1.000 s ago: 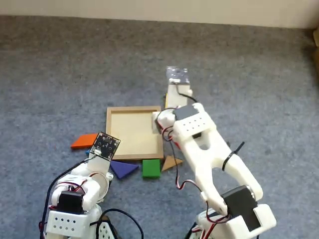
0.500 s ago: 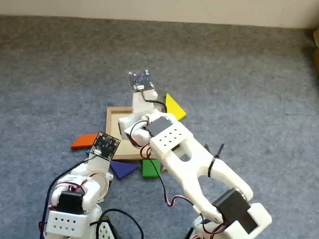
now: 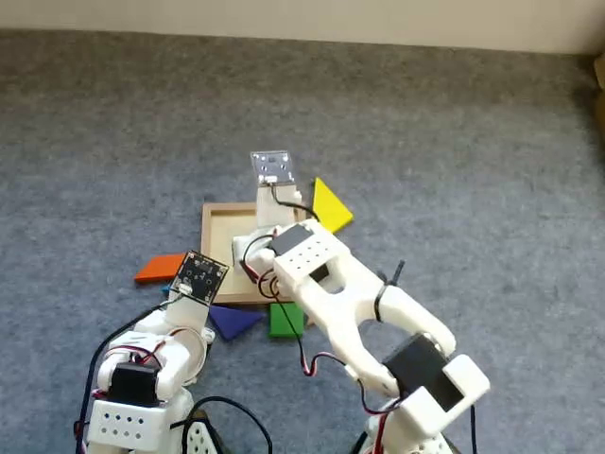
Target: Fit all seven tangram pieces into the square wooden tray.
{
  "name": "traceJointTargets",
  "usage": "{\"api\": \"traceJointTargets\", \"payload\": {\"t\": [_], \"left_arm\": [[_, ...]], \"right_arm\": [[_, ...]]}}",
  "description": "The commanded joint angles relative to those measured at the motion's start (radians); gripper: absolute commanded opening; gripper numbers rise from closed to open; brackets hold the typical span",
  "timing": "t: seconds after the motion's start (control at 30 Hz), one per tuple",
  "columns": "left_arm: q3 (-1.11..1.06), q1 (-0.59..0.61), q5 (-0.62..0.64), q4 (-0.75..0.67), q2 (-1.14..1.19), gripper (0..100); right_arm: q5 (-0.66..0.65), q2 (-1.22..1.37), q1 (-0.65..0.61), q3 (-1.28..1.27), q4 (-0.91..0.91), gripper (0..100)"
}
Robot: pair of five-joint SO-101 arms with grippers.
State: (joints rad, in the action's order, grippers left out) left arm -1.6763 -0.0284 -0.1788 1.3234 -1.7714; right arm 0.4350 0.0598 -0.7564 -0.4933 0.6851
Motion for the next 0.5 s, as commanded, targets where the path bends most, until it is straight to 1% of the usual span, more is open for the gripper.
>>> {"api": "traceJointTargets", "payload": {"t": [0.0,0.13,0.33,0.47], "left_arm": [[-0.019,0.005,0.005,0.002,-0.050,1],[-0.019,0.005,0.005,0.002,-0.050,1],[-0.019,0.005,0.005,0.002,-0.050,1],[-0.019,0.005,0.005,0.002,-0.050,1]], "right_arm": [[0.009,-0.004,0.021,0.036,-0.022,17.3],[0.009,0.012,0.035,0.038,-0.022,17.8],[0.009,0.013,0.073,0.064,-0.021,27.5],[0.009,0.015,0.068,0.087,-0.021,28.4]]}}
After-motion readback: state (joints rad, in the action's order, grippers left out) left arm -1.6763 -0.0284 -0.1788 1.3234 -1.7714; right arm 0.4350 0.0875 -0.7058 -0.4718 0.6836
